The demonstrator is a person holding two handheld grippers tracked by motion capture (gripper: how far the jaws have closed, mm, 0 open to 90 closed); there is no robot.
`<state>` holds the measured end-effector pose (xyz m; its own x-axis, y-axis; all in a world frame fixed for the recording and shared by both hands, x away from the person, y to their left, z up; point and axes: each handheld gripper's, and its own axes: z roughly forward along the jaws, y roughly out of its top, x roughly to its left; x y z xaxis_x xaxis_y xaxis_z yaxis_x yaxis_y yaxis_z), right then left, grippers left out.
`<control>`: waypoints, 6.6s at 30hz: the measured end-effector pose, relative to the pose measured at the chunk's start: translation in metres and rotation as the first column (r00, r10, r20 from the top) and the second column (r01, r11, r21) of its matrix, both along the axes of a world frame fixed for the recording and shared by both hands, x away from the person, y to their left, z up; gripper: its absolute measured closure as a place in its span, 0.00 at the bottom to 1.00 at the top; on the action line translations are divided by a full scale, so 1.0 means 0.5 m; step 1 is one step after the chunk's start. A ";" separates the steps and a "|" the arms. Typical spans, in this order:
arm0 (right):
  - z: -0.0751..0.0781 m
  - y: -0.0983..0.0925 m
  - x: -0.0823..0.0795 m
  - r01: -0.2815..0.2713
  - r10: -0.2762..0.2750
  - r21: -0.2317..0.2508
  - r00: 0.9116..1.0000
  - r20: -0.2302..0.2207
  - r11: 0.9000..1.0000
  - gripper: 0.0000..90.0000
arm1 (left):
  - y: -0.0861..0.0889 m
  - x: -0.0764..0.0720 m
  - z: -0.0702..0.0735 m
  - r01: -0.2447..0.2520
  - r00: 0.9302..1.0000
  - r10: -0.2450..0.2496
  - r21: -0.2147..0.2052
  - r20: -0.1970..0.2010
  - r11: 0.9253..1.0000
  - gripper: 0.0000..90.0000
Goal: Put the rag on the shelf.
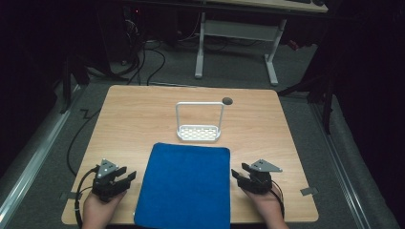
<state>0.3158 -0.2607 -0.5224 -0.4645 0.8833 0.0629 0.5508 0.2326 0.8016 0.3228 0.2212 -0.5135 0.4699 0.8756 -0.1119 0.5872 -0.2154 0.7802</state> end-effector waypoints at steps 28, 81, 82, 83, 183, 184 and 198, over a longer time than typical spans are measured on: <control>0.001 -0.001 0.004 -0.042 0.042 0.016 0.999 0.000 0.999 0.54 | -0.051 0.006 -0.015 0.123 0.992 -0.122 0.032 -0.012 0.992 0.65; -0.003 -0.026 -0.028 -0.090 0.090 0.014 0.996 -0.027 0.996 0.74 | -0.125 0.078 -0.033 0.150 0.988 -0.152 -0.057 -0.033 0.987 0.56; -0.003 -0.027 -0.028 -0.089 0.090 0.012 0.996 -0.025 0.996 0.74 | -0.128 0.087 -0.030 0.143 0.989 -0.144 -0.044 -0.022 0.989 0.57; -0.002 -0.028 -0.028 -0.087 0.088 0.014 0.996 -0.028 0.996 0.74 | -0.134 0.099 -0.028 0.140 0.990 -0.141 -0.041 -0.012 0.989 0.58; 0.134 0.022 0.067 -0.013 -0.032 0.130 0.942 0.334 0.991 0.98 | -0.150 0.100 0.104 0.116 0.928 -0.034 -0.200 0.371 0.973 0.98; 0.137 0.024 0.067 -0.018 -0.028 0.129 0.939 0.342 0.992 0.98 | -0.148 0.100 0.110 0.118 0.925 -0.035 -0.197 0.379 0.973 0.98; 0.249 0.032 0.050 -0.028 -0.044 0.146 0.884 0.466 0.989 0.98 | -0.147 0.085 0.242 0.166 0.848 -0.043 -0.188 0.528 0.968 0.98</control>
<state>0.3410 -0.2447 -0.3980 -0.4643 0.8851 -0.0324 0.1061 0.0919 0.9901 0.3652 0.1477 -0.3923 0.6000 0.7999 -0.0097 0.0702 -0.0406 0.9967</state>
